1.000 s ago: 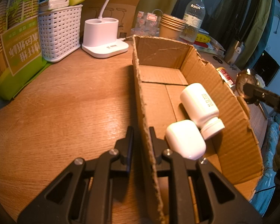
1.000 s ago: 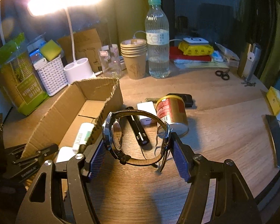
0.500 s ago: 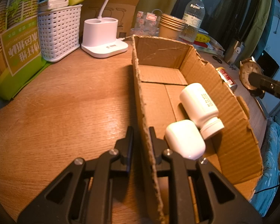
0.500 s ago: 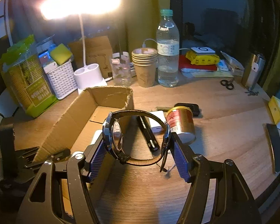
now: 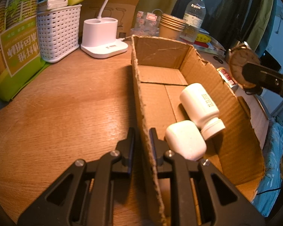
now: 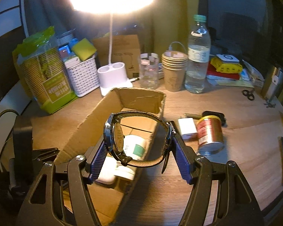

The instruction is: Organize rigid objects

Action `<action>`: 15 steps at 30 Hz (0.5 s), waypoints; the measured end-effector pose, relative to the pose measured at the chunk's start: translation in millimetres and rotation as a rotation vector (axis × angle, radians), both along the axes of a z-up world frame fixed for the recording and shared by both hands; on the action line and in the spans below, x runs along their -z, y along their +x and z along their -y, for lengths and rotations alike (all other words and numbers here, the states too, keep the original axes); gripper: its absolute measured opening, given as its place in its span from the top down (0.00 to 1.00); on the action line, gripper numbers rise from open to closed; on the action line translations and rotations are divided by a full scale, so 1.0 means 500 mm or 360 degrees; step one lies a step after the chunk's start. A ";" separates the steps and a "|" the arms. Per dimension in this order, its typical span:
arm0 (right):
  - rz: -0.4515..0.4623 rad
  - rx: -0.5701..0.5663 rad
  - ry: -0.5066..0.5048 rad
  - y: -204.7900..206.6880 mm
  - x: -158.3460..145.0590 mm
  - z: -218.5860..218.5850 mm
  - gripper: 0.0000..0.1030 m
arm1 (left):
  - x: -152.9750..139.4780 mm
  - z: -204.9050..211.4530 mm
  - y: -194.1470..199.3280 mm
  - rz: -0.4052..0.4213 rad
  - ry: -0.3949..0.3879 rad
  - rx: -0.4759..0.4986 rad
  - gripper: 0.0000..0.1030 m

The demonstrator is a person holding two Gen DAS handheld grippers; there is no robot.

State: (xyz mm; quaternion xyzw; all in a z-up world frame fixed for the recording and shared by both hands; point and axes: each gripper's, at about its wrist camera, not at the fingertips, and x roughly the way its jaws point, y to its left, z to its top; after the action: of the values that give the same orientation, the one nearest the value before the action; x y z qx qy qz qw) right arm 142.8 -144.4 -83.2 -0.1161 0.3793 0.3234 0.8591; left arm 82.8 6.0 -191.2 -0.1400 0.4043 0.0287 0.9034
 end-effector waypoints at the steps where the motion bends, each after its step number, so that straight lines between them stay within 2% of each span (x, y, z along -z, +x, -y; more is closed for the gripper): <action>1: -0.0002 -0.0012 -0.0002 -0.002 0.001 -0.005 0.33 | 0.000 0.002 0.000 0.0000 -0.0001 0.0002 0.84; 15: -0.0062 -0.0119 -0.0062 -0.005 0.030 -0.072 0.33 | -0.003 0.004 -0.001 0.0001 -0.0008 0.0012 0.84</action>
State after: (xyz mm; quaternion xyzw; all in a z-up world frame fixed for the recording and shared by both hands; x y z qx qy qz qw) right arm 140.1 -108.4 -98.0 -0.1406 0.3976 0.3500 0.8364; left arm 82.5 4.1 -189.9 -0.1406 0.4048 0.0241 0.9032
